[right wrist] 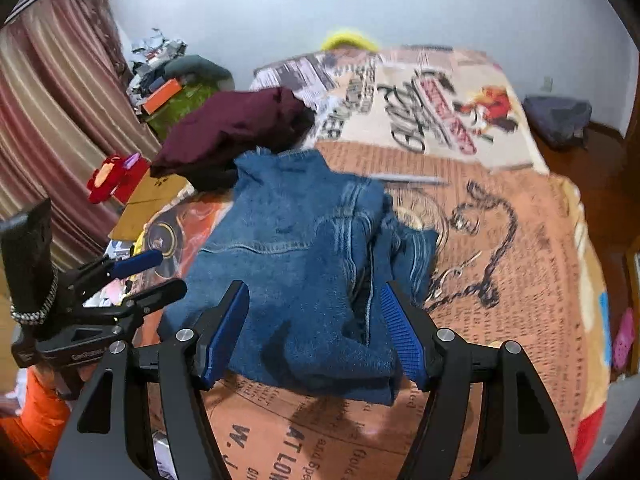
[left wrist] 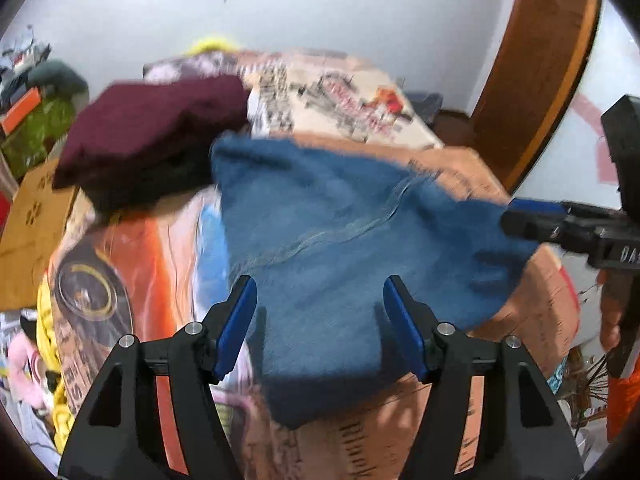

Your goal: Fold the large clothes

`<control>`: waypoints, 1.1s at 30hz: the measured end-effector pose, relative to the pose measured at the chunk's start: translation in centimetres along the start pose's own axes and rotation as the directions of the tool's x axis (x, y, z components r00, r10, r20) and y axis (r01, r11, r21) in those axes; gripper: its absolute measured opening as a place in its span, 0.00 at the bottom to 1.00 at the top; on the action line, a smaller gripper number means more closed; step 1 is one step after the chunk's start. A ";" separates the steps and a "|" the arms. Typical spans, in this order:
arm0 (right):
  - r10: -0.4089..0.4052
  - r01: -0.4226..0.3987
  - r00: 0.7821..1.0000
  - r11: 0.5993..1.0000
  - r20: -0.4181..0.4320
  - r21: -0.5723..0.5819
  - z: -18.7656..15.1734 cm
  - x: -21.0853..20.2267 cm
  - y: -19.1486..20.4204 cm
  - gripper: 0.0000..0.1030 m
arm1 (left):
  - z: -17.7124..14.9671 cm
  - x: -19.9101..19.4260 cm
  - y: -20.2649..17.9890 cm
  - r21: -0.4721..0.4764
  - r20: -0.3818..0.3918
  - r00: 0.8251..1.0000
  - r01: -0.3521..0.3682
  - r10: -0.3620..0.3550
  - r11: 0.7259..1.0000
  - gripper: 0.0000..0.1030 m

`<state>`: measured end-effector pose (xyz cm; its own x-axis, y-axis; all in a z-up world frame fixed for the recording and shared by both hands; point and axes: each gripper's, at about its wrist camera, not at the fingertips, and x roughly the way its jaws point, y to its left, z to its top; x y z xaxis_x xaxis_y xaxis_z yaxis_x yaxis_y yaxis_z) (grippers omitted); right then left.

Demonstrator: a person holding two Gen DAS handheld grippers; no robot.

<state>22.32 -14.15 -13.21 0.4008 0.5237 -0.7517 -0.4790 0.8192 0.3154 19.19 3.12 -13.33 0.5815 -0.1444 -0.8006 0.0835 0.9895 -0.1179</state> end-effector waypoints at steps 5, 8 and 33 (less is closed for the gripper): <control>-0.046 0.051 0.997 0.995 -0.058 0.089 -1.2 1.5 -3.3 0.63 | -2.4 2.0 0.5 0.003 -0.047 0.999 0.003 -0.003 1.000 0.65; -0.035 0.046 0.996 0.990 -0.084 0.134 -3.1 2.1 -5.1 0.70 | -3.3 1.8 0.0 0.025 -0.028 1.000 -0.013 0.014 1.000 0.68; 0.008 0.015 0.981 0.993 -0.196 0.118 1.5 6.3 -5.2 0.77 | 2.2 5.0 7.7 -0.164 -0.140 0.977 0.134 -0.158 0.977 0.68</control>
<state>28.49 -14.74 -18.66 0.2363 0.4744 -0.8480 -0.3771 0.8491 0.3699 24.48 10.00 -16.94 0.4415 -0.2978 -0.8464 0.0269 0.9473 -0.3192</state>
